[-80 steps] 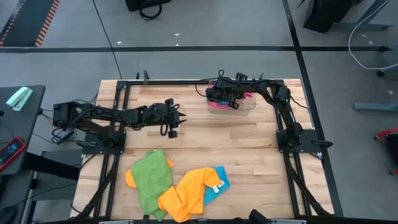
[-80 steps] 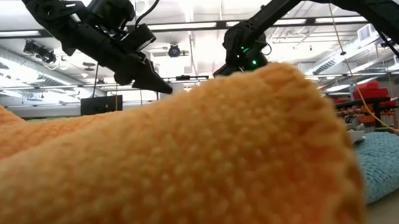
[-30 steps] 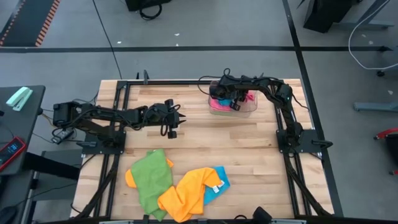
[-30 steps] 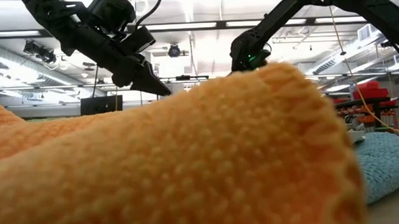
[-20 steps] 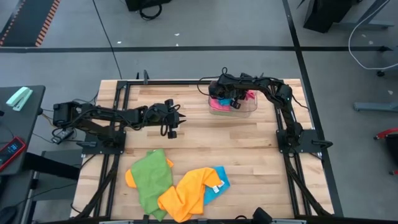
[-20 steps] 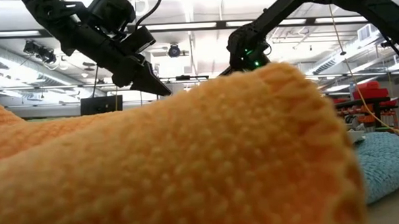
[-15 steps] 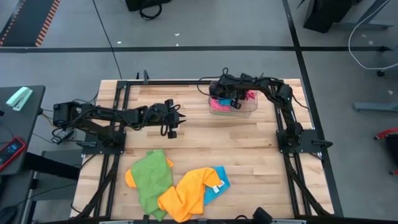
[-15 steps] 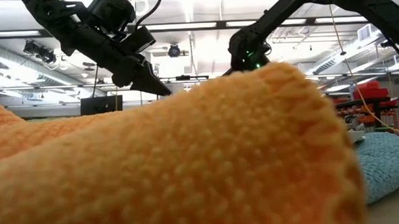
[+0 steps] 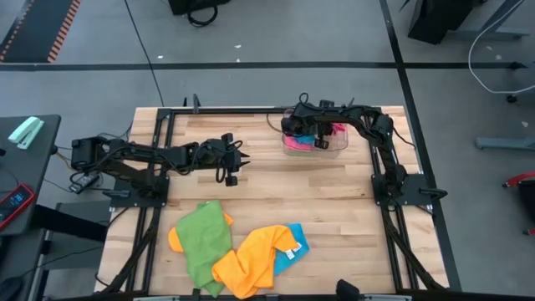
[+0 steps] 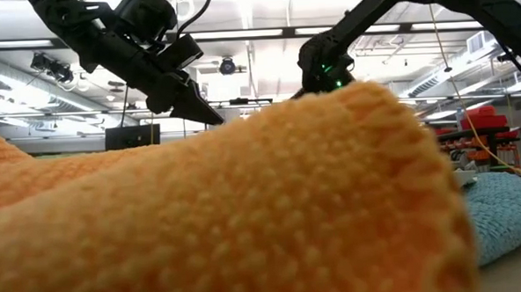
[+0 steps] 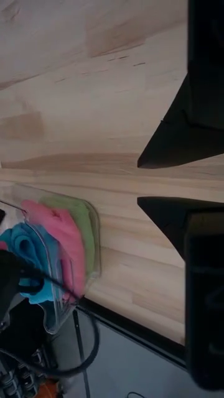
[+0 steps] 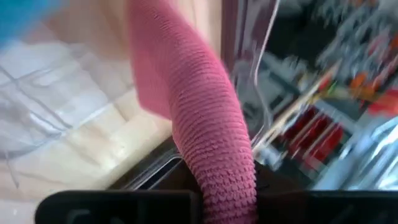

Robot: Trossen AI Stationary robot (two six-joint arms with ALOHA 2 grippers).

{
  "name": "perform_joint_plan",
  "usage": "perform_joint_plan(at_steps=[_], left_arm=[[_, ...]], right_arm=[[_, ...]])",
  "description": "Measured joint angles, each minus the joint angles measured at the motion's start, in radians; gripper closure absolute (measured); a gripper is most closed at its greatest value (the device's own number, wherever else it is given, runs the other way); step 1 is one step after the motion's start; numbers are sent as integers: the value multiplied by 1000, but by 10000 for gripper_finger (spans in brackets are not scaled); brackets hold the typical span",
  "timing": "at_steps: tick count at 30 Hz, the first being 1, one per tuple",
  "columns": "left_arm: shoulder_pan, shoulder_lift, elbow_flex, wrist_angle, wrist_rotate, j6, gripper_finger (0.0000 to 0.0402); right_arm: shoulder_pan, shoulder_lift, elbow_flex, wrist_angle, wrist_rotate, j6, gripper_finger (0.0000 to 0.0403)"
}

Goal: Fold microfiber towels
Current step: Put the pink towel into the transparent bin, then fold the pink towel

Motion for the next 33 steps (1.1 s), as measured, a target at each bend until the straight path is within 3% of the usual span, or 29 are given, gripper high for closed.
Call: perform_joint_plan(at_steps=[7, 14, 22, 27, 33], left_arm=[[0, 0, 0, -9, 0, 2, 316], [0, 0, 0, -14, 0, 8, 315], [0, 0, 0, 3, 0, 34, 324], [-4, 0, 0, 9, 66, 26, 320], [-31, 0, 0, 12, 147, -19, 312]], right_arm=[[31, -107, 0, 13, -90, -430, 359], [49, -254, 0, 12, -188, -702, 359], [222, -390, 1, 74, -413, -638, 360], [381, -369, 1, 79, -482, -567, 360], [503, -309, 1, 78, -743, -453, 360]])
